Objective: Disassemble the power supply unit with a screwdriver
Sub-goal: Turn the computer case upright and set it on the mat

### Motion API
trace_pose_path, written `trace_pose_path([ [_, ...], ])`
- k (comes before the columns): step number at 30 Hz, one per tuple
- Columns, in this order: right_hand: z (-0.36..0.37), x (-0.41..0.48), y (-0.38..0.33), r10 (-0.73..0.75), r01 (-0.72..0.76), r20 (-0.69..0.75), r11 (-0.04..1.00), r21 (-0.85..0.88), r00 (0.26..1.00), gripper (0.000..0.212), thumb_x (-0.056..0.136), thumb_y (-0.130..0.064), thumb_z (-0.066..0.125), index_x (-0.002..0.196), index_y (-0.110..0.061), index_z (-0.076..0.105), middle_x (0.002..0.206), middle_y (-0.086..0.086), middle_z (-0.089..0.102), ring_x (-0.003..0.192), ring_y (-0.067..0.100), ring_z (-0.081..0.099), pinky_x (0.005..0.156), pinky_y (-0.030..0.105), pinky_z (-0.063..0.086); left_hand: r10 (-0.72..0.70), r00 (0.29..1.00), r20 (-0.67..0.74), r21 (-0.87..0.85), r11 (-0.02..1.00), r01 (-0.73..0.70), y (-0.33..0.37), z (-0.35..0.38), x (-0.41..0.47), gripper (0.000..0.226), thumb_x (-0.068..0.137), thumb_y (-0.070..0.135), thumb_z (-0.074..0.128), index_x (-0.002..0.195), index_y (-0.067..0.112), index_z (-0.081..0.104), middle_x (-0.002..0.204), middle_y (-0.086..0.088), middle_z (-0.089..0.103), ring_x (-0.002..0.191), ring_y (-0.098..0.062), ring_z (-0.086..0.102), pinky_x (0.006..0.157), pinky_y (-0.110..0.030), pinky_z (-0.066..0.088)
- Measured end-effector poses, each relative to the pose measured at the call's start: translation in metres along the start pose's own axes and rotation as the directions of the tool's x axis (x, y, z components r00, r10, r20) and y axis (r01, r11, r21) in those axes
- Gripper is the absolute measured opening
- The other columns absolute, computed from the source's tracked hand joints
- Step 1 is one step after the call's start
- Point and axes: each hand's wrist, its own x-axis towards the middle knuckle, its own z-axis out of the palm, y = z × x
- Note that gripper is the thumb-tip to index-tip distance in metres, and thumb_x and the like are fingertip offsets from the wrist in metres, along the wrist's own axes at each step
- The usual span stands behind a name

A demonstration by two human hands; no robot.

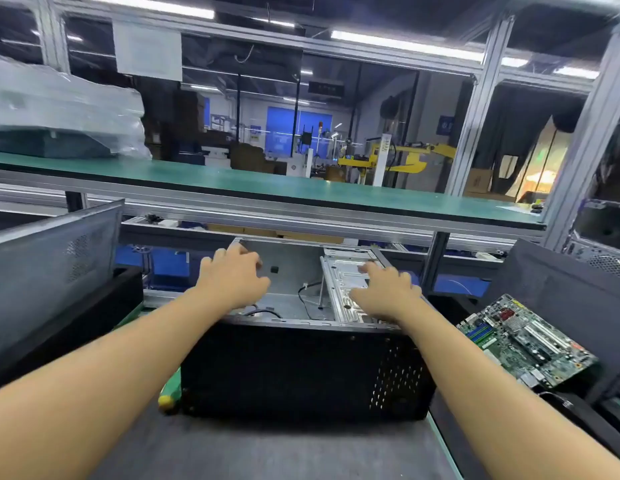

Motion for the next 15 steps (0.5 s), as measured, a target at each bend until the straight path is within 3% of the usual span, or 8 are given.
trace_pose_path([
  [2, 0.001, 0.004, 0.006, 0.084, -0.081, 0.011, 0.983, -0.167, 0.996, 0.069, 0.09, -0.05, 0.048, 0.153, -0.032, 0.025, 0.159, 0.016, 0.021, 0.143, 0.041, 0.019, 0.112, 0.055, 0.022, -0.077, 0.993, 0.094, 0.141, 0.988, 0.063, -0.001, 0.005, 0.007, 0.054, 0.092, 0.047, 0.05, 0.143, 0.03, 0.044, 0.154, -0.01, 0.029, 0.134, -0.036, 0.037, 0.106, -0.048, 0.034],
  [5, 0.008, 0.015, 0.017, 0.227, -0.211, 0.073, 0.96, -0.182, 0.971, 0.082, 0.088, -0.066, 0.045, 0.156, -0.035, 0.013, 0.164, 0.015, -0.001, 0.146, 0.045, 0.009, 0.113, 0.063, 0.019, -0.152, 0.982, 0.115, 0.188, 0.974, 0.129, -0.001, 0.013, 0.02, 0.052, 0.092, 0.043, 0.052, 0.14, 0.026, 0.041, 0.147, -0.012, 0.03, 0.124, -0.038, 0.044, 0.09, -0.045, 0.04],
  [9, 0.019, 0.027, 0.02, 0.266, -0.237, 0.084, 0.937, -0.256, 0.96, 0.082, 0.088, -0.074, 0.034, 0.156, -0.034, 0.012, 0.164, 0.015, -0.001, 0.143, 0.048, 0.014, 0.108, 0.067, 0.019, -0.22, 0.968, 0.121, 0.199, 0.961, 0.193, -0.008, 0.018, 0.037, 0.041, 0.096, 0.028, 0.047, 0.136, 0.02, 0.042, 0.134, -0.013, 0.037, 0.107, -0.035, 0.055, 0.072, -0.041, 0.04],
  [15, 0.029, 0.04, 0.03, 0.229, -0.195, 0.082, 0.932, -0.304, 0.97, 0.072, 0.083, -0.064, 0.035, 0.149, -0.035, 0.03, 0.161, 0.014, 0.008, 0.139, 0.049, 0.017, 0.106, 0.061, 0.022, -0.209, 0.96, 0.186, 0.29, 0.945, 0.149, -0.016, 0.029, 0.049, 0.048, 0.098, 0.009, 0.041, 0.145, 0.007, 0.031, 0.138, -0.019, 0.032, 0.095, -0.031, 0.057, 0.072, -0.039, 0.042],
])
